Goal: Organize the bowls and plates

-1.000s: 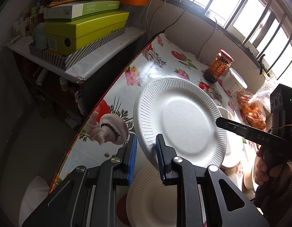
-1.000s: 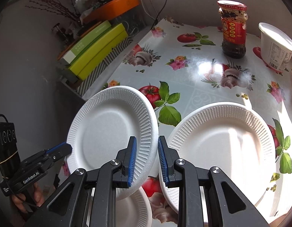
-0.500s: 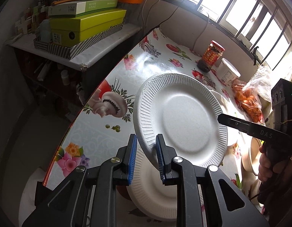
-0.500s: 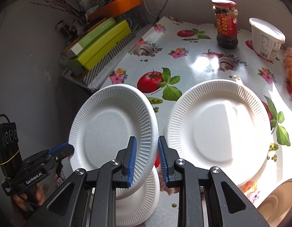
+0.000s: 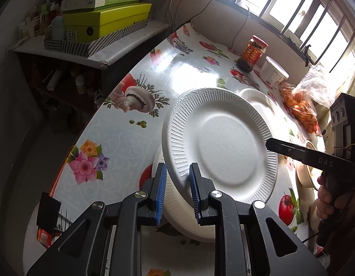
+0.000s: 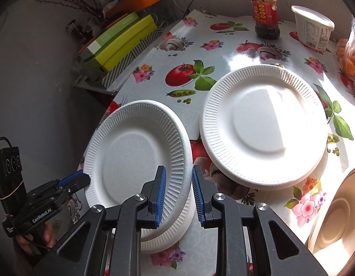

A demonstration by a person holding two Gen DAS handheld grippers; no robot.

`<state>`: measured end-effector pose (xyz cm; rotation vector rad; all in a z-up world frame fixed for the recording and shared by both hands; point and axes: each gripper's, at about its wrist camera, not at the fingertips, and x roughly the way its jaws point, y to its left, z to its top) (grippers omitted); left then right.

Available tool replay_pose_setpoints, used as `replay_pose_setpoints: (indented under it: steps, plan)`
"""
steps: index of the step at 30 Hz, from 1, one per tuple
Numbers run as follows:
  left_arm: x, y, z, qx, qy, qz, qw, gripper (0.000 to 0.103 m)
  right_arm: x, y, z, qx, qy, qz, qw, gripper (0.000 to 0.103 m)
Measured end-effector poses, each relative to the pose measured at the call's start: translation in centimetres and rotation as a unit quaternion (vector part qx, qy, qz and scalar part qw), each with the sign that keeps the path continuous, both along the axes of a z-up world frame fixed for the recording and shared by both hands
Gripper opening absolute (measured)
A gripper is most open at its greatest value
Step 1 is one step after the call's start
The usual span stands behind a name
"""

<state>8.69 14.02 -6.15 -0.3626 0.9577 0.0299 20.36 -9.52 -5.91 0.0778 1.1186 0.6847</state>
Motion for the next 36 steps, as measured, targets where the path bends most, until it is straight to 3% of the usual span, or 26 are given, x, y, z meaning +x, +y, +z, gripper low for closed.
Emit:
replay_pose_setpoints:
  steps: [36]
  plan:
    - [-1.7, -0.8, -1.6, 0.003, 0.022, 0.002, 0.9998, 0.021, -2.0, -0.4, -1.9, -0.016, 0.013, 0.003, 1.0, 0.023]
